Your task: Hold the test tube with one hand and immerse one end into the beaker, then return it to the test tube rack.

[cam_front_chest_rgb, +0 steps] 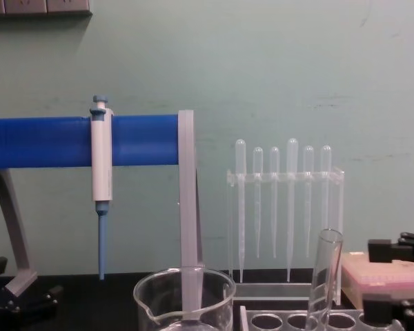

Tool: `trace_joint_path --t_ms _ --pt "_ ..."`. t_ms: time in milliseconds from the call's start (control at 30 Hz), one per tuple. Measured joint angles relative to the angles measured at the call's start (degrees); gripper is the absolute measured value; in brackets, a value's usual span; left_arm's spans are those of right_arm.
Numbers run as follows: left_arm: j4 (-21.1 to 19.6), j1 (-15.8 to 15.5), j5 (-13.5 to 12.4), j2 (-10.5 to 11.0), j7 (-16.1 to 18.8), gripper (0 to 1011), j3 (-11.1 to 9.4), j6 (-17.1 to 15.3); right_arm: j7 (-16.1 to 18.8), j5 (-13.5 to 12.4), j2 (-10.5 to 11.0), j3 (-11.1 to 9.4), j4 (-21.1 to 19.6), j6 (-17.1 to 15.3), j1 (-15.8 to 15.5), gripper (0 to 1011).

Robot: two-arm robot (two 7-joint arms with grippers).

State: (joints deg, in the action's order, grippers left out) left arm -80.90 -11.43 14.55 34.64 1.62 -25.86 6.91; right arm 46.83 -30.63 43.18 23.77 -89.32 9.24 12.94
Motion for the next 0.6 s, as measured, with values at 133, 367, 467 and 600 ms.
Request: trace_joint_path --t_ms 133,367,467,600 --pt "0.00 0.00 0.00 0.00 0.00 1000 0.00 0.00 0.83 -0.31 -0.76 0.94 0.64 -0.24 1.09 1004" --pt "0.00 0.00 0.00 0.00 0.00 1000 0.00 0.00 1.28 -0.11 -2.98 3.04 2.77 -0.51 3.64 1004" --pt "0.00 0.00 0.00 0.00 0.00 1000 0.00 0.00 1.28 0.39 -3.95 3.90 3.78 -0.67 4.91 1004" --pt "0.00 0.00 0.00 0.00 0.00 1000 0.00 0.00 1.30 1.00 -5.10 4.98 5.10 -0.86 6.50 1004"
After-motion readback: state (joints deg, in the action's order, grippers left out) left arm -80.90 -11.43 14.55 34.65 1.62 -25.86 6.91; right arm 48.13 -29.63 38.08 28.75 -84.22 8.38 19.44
